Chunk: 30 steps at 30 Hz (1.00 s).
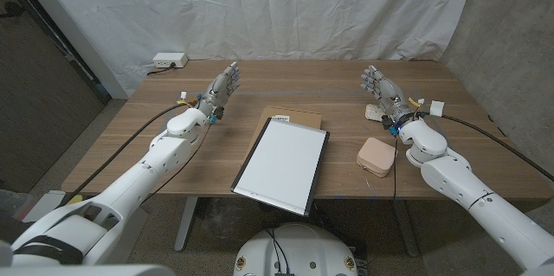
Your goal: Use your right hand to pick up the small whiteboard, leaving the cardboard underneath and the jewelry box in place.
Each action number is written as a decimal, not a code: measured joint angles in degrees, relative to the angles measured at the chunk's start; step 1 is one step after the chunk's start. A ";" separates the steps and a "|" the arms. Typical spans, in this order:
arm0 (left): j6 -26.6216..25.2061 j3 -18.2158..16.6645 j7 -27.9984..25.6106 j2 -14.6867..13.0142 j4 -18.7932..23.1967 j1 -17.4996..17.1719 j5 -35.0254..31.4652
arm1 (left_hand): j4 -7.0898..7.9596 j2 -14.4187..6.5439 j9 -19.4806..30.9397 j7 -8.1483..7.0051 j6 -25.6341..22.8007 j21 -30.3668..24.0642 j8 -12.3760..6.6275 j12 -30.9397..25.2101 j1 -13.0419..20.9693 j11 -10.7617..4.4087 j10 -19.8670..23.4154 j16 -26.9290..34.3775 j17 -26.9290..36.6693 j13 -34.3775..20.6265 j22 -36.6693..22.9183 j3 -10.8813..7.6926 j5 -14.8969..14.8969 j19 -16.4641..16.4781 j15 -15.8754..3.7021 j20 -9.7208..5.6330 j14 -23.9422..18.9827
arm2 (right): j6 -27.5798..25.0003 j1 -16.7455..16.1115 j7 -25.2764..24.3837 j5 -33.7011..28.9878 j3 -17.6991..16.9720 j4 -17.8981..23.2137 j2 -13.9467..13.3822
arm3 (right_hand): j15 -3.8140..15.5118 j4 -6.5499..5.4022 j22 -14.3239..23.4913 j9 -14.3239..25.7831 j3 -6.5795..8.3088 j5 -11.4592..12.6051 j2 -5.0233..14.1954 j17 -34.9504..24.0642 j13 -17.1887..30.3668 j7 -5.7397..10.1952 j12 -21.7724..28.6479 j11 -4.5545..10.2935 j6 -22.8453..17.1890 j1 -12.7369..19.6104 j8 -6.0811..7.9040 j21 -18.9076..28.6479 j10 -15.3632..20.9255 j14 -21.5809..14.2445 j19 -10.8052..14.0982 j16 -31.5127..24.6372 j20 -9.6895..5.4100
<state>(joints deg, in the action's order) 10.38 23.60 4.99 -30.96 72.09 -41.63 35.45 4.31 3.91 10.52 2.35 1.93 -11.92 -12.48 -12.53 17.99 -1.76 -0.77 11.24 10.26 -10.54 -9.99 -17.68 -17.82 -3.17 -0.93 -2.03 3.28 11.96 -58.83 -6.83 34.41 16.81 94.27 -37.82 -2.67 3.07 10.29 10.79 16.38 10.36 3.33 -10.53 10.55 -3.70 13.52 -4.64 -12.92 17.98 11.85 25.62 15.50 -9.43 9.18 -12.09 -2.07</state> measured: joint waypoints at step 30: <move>-0.30 0.63 -0.57 0.41 1.37 -0.20 -0.51 | -0.13 0.07 0.00 0.10 -0.72 0.00 0.00 0.00 0.52 0.43 0.42 0.00 0.00 0.00 -0.29 0.14 0.00 0.62 0.18 -0.02 -0.54 | 0.55 -8.31 -0.11 1.93 -5.26 7.09 -4.49 | 0.92 0.72 -0.01 -0.01 0.23 0.00 0.31 0.01 -0.01 -0.40 0.00 -0.07 -1.21 0.31 0.22 0.00 1.91 -3.78 4.09 -0.45 0.02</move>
<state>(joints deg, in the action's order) 10.08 24.23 4.43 -30.55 73.46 -41.83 34.94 4.17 3.98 10.52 2.46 1.21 -11.92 -12.47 -12.53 18.51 -1.34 -0.35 11.23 10.25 -10.53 -10.29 -17.54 -17.81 -2.56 -0.75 -2.05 2.74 12.51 -67.14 -6.95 36.34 11.56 101.36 -42.31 -1.75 3.79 10.27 10.78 16.62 10.37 3.64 -10.53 10.54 -4.10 13.52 -4.71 -14.13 18.29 12.08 25.62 17.41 -13.21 13.28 -12.54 -2.05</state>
